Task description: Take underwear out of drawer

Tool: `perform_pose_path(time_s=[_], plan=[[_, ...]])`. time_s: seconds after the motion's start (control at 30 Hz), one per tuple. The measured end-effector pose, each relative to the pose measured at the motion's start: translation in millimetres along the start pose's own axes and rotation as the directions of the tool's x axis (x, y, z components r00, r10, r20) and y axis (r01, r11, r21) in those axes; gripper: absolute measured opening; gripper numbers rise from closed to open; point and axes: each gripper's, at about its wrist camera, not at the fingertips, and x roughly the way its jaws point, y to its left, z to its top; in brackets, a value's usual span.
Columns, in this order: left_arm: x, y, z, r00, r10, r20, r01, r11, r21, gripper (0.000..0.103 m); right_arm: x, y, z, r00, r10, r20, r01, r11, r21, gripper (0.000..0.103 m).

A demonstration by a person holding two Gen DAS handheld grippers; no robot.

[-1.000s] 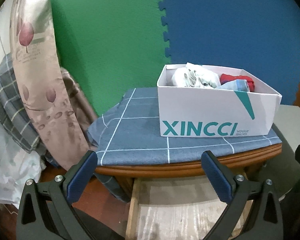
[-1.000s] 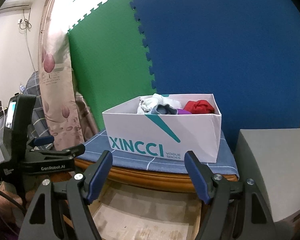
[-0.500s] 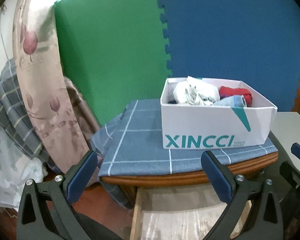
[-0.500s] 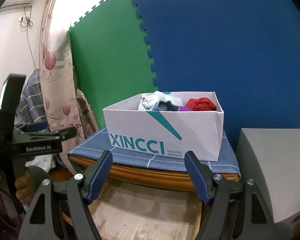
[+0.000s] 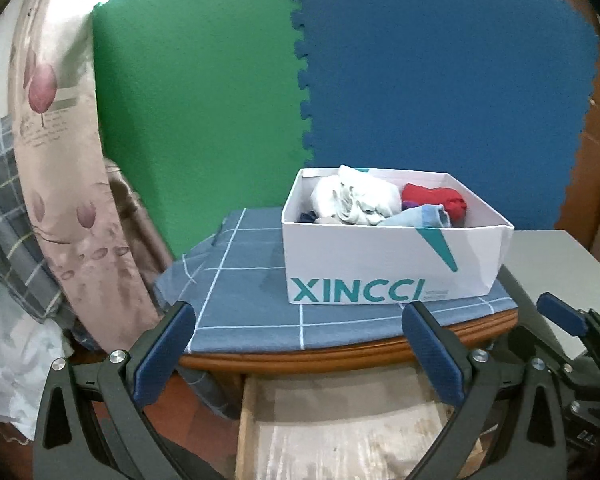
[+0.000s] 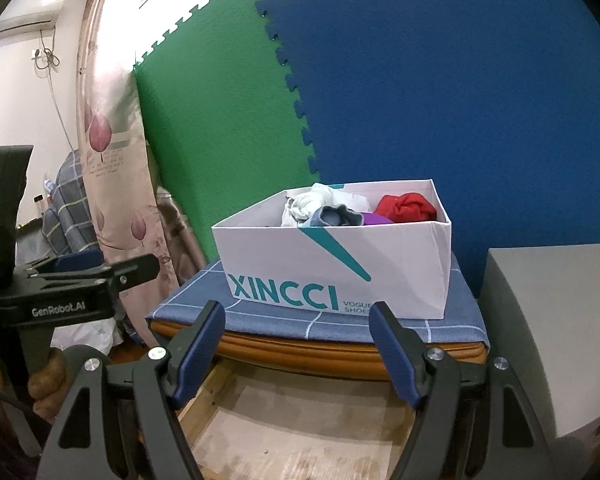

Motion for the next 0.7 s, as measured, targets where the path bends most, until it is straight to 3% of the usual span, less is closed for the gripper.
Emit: perform_pose_path(time_s=[0.4, 0.7], plan=[[25.0, -5.5, -25.1, 0.996, 0.019, -0.083, -0.018, 1.000, 0.019, 0.103, 12.5, 2.5, -10.5, 0.999, -0.023, -0.045, 0.021, 0.999, -0.048, 0.076], [38.4, -0.5, -47.8, 0.996, 0.035, -0.083, -0.036, 0.999, -0.015, 0.103, 22.2, 0.9, -17.1, 0.996, -0.034, -0.083, 0.030, 0.998, -0.052, 0.076]])
